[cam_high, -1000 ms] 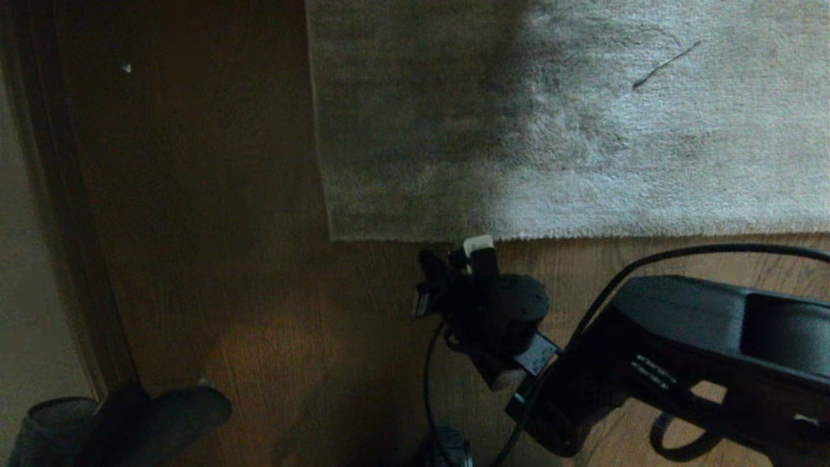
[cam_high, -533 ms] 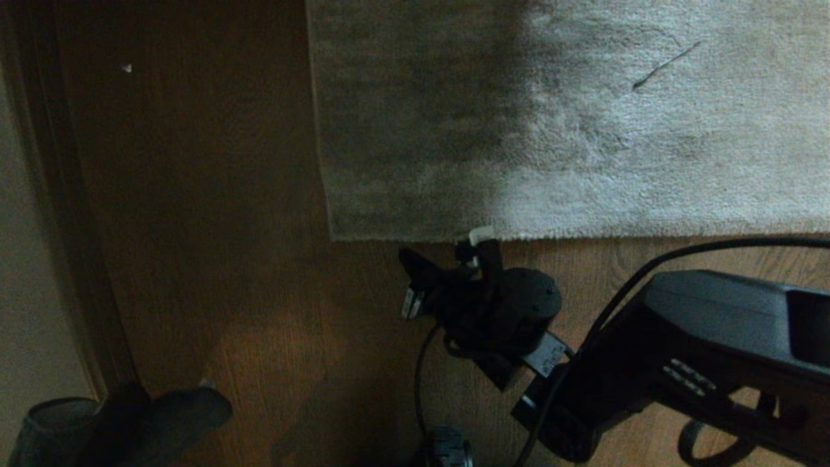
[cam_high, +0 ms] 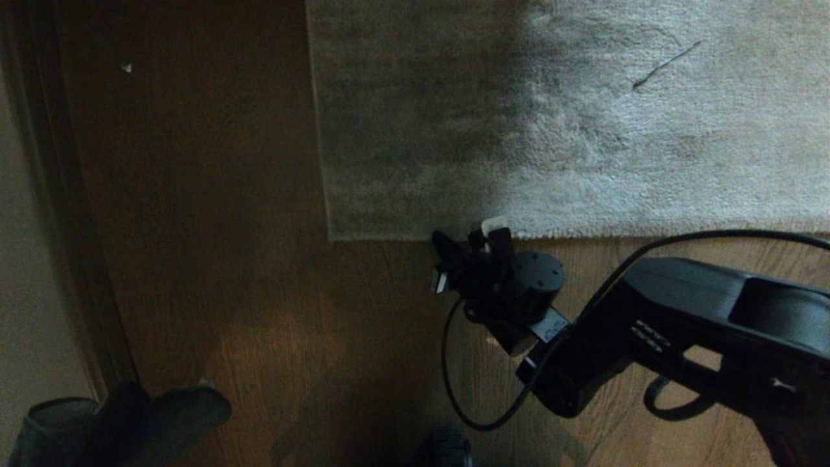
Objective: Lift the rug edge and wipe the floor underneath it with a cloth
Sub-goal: Lay down the carpet
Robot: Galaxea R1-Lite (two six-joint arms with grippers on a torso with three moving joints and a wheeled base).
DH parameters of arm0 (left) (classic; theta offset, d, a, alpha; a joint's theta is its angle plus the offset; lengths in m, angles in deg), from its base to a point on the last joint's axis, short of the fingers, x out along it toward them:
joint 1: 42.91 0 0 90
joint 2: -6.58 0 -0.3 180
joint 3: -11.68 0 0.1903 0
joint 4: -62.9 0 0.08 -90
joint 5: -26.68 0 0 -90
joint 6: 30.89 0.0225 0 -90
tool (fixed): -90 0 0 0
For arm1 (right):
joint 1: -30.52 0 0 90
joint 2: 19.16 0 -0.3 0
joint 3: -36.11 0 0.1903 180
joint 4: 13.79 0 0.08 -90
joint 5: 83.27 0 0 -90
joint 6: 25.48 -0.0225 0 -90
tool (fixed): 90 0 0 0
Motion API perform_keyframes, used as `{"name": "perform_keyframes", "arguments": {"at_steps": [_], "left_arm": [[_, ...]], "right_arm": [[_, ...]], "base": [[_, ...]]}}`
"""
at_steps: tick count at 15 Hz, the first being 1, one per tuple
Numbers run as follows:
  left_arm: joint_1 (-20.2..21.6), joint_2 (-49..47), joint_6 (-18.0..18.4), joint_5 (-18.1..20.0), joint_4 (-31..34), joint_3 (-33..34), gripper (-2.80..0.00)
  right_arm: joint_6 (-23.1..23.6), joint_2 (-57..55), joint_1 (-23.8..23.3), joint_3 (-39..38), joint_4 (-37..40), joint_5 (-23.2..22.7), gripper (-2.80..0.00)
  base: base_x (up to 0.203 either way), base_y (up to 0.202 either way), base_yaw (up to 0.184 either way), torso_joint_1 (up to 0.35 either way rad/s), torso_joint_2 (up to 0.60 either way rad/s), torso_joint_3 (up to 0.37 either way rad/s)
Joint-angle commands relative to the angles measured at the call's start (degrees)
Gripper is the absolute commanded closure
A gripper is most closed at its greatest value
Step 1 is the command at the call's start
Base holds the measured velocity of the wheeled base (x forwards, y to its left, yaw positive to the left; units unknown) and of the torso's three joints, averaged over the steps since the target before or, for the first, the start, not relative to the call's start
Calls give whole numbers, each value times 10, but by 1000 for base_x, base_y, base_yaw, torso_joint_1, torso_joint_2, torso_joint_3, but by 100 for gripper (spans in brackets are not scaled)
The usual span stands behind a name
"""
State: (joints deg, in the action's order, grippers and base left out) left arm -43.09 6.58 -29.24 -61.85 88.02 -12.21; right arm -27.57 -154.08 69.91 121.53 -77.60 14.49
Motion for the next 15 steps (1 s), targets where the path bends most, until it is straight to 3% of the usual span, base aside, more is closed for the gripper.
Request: {"name": "perform_keyframes", "arguments": {"at_steps": [1,8,15], "left_arm": [[0,0,0,0,0,0,0],[0,0,0,0,0,0,0],[0,0,0,0,0,0,0]], "right_arm": [[3,-17,-16,19,-28,1,0],[4,-29,-44,19,-28,2,0],[1,14,-40,-4,-23,-1,0]], "base": [[0,0,0,0,0,0],[0,0,0,0,0,0],[0,0,0,0,0,0]]}}
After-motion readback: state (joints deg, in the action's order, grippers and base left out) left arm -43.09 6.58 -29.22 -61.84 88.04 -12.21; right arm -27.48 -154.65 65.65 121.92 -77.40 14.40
